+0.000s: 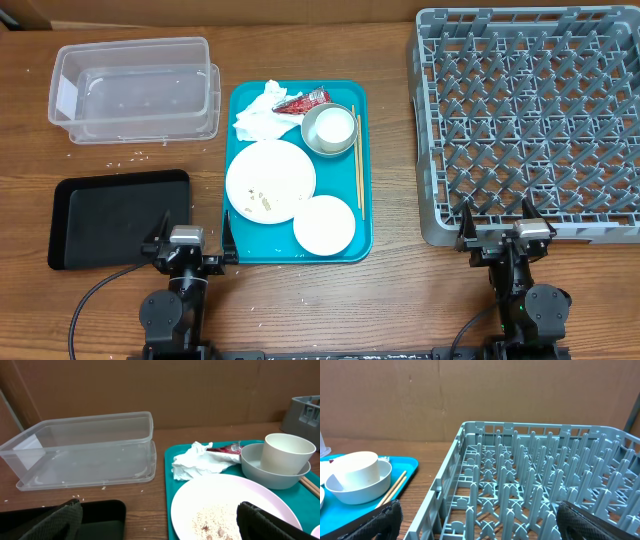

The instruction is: Sort waste into correct bins and load items into the dishwasher

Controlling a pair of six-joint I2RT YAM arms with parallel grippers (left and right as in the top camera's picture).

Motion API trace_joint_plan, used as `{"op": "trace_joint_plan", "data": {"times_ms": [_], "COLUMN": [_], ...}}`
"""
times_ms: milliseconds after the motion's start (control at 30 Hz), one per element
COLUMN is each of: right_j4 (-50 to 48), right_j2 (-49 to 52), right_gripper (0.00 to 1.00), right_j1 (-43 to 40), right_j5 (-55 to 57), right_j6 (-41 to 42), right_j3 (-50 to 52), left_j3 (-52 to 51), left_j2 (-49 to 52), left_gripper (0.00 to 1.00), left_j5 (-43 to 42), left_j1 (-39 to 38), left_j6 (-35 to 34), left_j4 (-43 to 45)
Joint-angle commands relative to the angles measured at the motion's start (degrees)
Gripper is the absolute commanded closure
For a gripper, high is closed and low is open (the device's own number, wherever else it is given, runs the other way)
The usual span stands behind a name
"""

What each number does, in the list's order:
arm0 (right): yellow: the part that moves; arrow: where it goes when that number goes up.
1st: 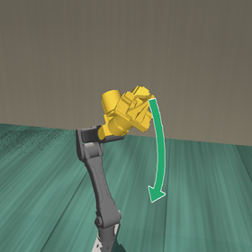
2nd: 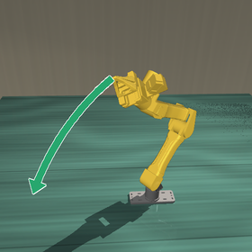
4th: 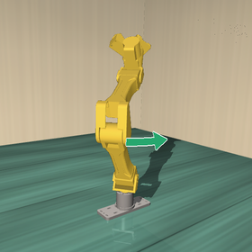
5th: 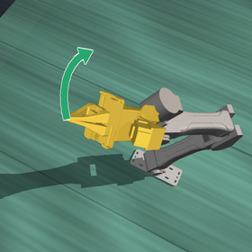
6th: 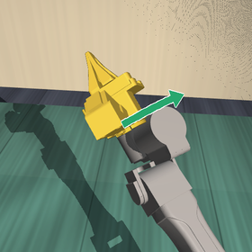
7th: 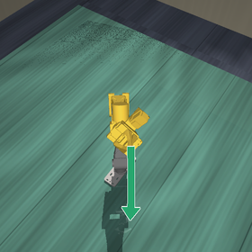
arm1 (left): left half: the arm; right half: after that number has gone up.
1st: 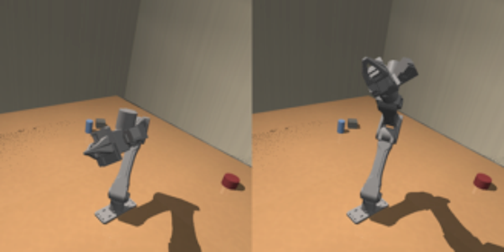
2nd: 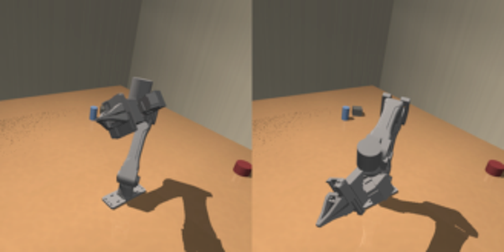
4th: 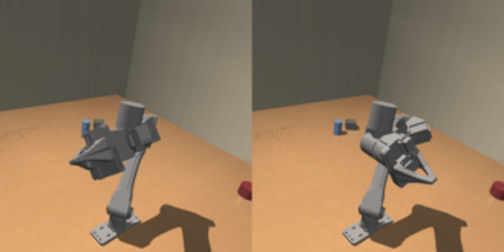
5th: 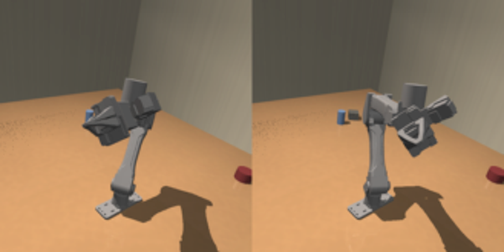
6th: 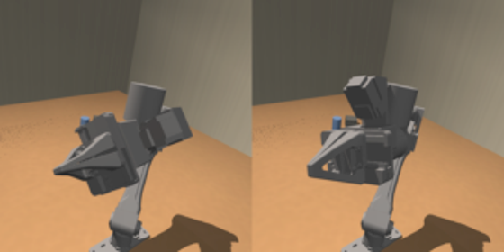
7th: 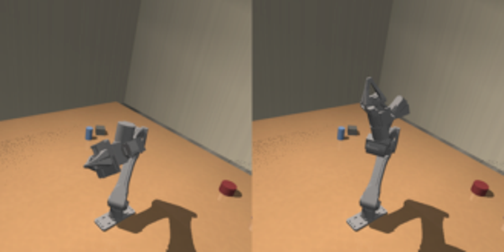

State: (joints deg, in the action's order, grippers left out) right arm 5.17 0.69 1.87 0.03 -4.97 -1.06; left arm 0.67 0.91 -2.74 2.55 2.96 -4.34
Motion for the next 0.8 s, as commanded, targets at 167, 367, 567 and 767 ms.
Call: {"op": "trace_joint_plan", "data": {"times_ms": [167,367,567,767], "right_j4": [-0.3,-0.3,-0.3,-0.3], "right_j2": [-0.5,-0.5,-0.5,-0.5], "right_gripper": [0.00,0.00,0.00,0.00], "right_j1": [-0.2,-0.2,-0.2,-0.2], "right_j5": [0.3,0.3,0.3,0.3], "right_j6": [-0.4,-0.4,-0.4,-0.4], "right_j3": [0.6,0.6,0.6,0.6], "left_j3": [-0.4,-0.4,1.2,13.3], "left_j2": [-0.7,-0.7,-0.7,5.6], "left_gripper": [0.00,0.00,0.00,0.00], "left_j5": [-13.3,-35.2,-32.1,-26.6], "left_j1": [-0.3,-0.3,-0.3,-0.3], "left_j6": [-7.7,-21.6,-26.2,-10.4], "left_j4": [2.4,13.3,34.4,26.3]}}
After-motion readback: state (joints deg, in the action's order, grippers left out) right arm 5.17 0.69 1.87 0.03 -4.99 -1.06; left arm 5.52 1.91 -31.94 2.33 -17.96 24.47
